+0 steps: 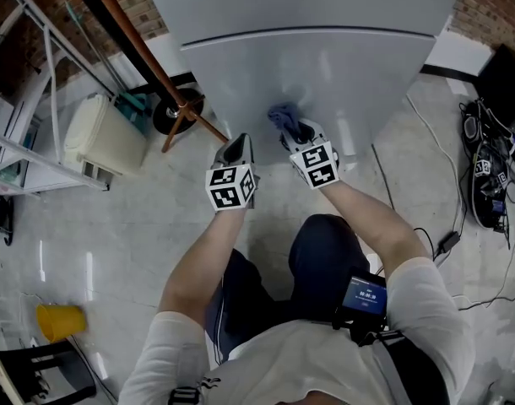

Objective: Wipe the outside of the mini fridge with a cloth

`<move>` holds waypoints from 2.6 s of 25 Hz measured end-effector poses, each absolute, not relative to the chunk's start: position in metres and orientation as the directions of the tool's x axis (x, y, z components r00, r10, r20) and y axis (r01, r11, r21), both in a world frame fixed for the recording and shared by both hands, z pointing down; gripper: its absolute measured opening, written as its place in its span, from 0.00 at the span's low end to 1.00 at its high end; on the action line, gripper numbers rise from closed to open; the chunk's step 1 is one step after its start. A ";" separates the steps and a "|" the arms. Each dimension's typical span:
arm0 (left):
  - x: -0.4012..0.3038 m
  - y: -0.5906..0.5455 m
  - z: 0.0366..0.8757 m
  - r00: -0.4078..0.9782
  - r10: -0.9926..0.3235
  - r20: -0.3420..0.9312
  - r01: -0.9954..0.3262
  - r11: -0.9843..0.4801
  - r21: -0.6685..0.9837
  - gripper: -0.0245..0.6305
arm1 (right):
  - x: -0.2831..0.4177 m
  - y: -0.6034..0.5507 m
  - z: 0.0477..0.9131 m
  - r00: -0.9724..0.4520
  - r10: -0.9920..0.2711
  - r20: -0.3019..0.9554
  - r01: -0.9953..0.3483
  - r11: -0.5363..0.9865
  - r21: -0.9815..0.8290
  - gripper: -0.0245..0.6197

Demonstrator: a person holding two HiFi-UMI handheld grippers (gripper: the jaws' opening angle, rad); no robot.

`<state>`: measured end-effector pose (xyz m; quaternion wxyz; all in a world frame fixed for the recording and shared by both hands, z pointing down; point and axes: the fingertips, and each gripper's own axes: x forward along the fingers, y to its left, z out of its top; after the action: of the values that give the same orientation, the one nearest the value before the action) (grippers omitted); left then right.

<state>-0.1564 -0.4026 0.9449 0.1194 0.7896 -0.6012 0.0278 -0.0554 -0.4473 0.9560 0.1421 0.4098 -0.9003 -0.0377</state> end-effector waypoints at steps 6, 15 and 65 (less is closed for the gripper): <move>-0.115 -0.416 0.950 0.338 -0.920 0.197 -0.937 -0.309 0.164 0.04 | -0.007 -0.455 0.956 -0.576 -0.786 0.223 -0.765 0.615 0.193 0.17; -0.062 -0.433 0.953 0.405 -0.891 0.206 -0.912 -0.375 0.168 0.04 | 0.072 -0.469 0.958 -0.477 -0.848 0.230 -0.836 0.519 0.179 0.17; -0.011 -0.445 0.907 0.506 -0.854 0.121 -0.862 -0.498 0.092 0.04 | 0.228 -0.481 0.937 -0.220 -0.941 0.258 -0.963 0.251 0.096 0.17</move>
<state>-0.0107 -0.4451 0.9073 0.0705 0.8649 -0.4961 0.0298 0.2275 -0.4811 0.9366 0.1324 0.6104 -0.7798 0.0424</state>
